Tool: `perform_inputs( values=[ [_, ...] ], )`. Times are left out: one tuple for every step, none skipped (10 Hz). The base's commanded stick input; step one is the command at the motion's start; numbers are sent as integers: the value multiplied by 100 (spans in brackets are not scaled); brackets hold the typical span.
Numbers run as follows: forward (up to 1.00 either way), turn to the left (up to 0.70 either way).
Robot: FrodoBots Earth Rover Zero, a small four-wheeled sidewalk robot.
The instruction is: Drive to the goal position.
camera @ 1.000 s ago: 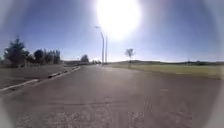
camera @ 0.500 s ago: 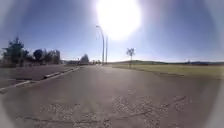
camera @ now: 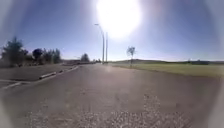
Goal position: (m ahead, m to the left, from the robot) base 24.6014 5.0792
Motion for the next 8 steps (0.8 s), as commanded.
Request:
perform_inputs(
  values=[
    [100,-32],
    [100,-7],
    [100,-4],
    [100,0],
    [100,0],
    [100,0],
    [100,0],
    [100,0]
  ],
)
